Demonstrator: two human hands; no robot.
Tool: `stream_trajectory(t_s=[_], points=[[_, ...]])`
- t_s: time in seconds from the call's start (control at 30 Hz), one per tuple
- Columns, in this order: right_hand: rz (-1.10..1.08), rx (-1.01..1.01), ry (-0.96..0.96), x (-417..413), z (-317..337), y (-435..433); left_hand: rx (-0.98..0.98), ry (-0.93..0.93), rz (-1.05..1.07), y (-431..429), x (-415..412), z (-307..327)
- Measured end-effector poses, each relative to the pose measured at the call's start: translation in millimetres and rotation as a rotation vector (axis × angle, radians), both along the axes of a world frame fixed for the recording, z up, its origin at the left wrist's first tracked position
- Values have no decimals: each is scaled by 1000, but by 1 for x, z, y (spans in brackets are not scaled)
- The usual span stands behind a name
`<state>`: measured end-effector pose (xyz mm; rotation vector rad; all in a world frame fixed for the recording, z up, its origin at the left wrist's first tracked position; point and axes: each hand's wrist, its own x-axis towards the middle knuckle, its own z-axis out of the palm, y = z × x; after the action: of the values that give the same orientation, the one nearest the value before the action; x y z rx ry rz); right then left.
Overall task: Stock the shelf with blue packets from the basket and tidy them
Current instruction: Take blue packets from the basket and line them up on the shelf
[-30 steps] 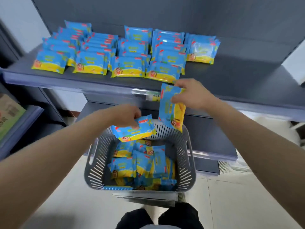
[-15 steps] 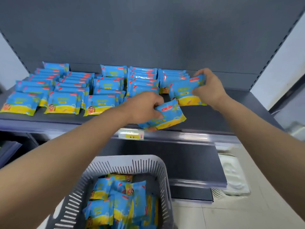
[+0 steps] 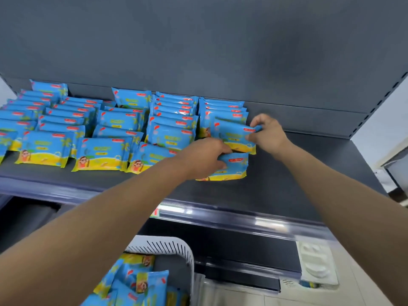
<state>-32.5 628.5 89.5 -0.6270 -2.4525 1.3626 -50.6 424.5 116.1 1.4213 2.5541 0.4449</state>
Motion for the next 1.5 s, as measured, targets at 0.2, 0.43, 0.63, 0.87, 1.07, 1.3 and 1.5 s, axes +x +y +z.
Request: stream_trajectory(t_s=[0.2, 0.43, 0.63, 0.87, 1.07, 1.3, 1.5], points=[[38, 29, 25, -36, -13, 12, -45, 30, 83, 9, -18, -9], [105, 21, 44, -51, -17, 19, -174, 72, 129, 18, -33, -9], [51, 126, 68, -50, -9, 34, -222, 207, 106, 49, -52, -10], [57, 163, 104, -23, 14, 35, -133, 225, 139, 65, -76, -17], [104, 260, 115, -4, 29, 16, -83, 291, 143, 57, -73, -20], [145, 601, 156, 7, 58, -32, 113, 424, 213, 13, -52, 18], [192, 887, 216, 26, 88, -95, 284, 681, 259, -55, -11, 54]])
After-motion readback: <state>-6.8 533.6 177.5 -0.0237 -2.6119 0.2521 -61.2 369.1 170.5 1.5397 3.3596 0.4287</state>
